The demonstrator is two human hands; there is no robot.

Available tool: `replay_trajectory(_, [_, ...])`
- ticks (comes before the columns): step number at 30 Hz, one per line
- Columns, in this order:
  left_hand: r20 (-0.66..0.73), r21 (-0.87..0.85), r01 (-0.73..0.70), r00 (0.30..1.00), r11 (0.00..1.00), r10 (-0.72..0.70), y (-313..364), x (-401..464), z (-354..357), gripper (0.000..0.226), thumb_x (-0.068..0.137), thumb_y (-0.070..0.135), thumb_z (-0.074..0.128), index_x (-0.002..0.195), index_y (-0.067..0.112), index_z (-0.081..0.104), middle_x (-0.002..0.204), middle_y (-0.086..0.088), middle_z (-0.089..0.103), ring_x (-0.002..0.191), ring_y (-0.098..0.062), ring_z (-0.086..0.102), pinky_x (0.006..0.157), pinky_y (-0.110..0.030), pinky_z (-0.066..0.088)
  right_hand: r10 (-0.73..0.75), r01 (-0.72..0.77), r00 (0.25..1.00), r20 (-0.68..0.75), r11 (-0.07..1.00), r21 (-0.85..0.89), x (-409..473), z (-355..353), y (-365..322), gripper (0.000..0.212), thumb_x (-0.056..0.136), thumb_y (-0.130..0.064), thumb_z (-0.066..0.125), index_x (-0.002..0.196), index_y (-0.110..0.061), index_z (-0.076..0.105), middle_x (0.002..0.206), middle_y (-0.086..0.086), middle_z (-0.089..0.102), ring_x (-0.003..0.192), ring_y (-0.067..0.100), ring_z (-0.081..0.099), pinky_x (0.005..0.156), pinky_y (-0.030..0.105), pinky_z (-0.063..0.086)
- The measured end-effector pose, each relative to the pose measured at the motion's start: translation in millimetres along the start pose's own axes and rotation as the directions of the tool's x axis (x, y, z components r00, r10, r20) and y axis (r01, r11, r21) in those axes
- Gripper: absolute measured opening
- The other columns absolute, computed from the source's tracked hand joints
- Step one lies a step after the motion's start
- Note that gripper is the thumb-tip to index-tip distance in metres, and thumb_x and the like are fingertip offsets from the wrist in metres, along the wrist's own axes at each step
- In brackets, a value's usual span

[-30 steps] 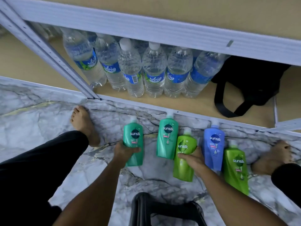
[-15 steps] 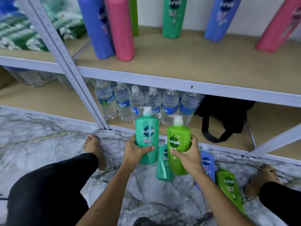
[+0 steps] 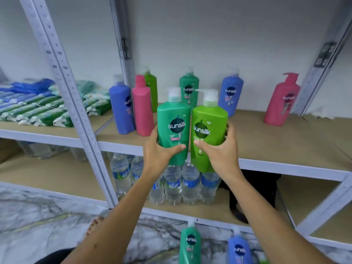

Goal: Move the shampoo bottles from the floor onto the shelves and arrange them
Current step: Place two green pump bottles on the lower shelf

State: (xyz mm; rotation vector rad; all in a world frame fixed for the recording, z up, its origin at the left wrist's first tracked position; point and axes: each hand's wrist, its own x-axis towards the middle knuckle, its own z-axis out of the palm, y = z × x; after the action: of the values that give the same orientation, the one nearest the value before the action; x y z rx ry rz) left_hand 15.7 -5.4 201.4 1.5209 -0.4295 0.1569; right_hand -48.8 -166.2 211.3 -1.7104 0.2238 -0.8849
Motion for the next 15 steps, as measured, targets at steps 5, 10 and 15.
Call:
replay_trajectory(5, [-0.022, 0.067, -0.033, 0.999, 0.997, 0.034, -12.1, 37.9, 13.5, 0.078, 0.056, 0.013, 0.09, 0.123, 0.023, 0.053, 0.109, 0.009, 0.067, 0.096, -0.004, 0.065, 0.084, -0.028, 0.056, -0.017, 0.013, 0.998, -0.062, 0.998, -0.067, 35.3, 10.3, 10.1, 0.08, 0.053, -0.032, 0.086, 0.119, -0.04, 0.042, 0.116, -0.003, 0.056, 0.108, 0.016, 0.057, 0.094, 0.045, 0.049])
replay_trajectory(10, [-0.098, 0.193, -0.024, 0.994, 0.981, 0.044, -38.2, 61.9, 24.9, 0.086, 0.054, 0.028, 0.091, 0.123, 0.032, 0.041, 0.113, 0.009, 0.06, 0.103, -0.01, 0.06, 0.088, -0.031, 0.052, -0.004, -0.001, 0.997, -0.077, 0.998, -0.066, 48.8, 23.8, 33.6, 0.087, 0.055, -0.03, 0.088, 0.126, -0.033, 0.037, 0.122, -0.003, 0.051, 0.112, 0.015, 0.054, 0.095, 0.039, 0.048])
replay_trajectory(15, [-0.164, 0.282, 0.049, 0.986, 0.958, -0.002, -51.9, 96.6, 35.6, 0.086, 0.049, 0.031, 0.094, 0.11, 0.018, 0.035, 0.11, -0.003, 0.058, 0.099, -0.021, 0.058, 0.085, -0.038, 0.051, 0.202, -0.199, 0.978, -0.051, 0.978, 0.06, 66.1, 39.7, 53.6, 0.096, 0.056, -0.017, 0.091, 0.133, -0.027, 0.033, 0.113, -0.009, 0.057, 0.097, 0.003, 0.057, 0.083, 0.02, 0.044])
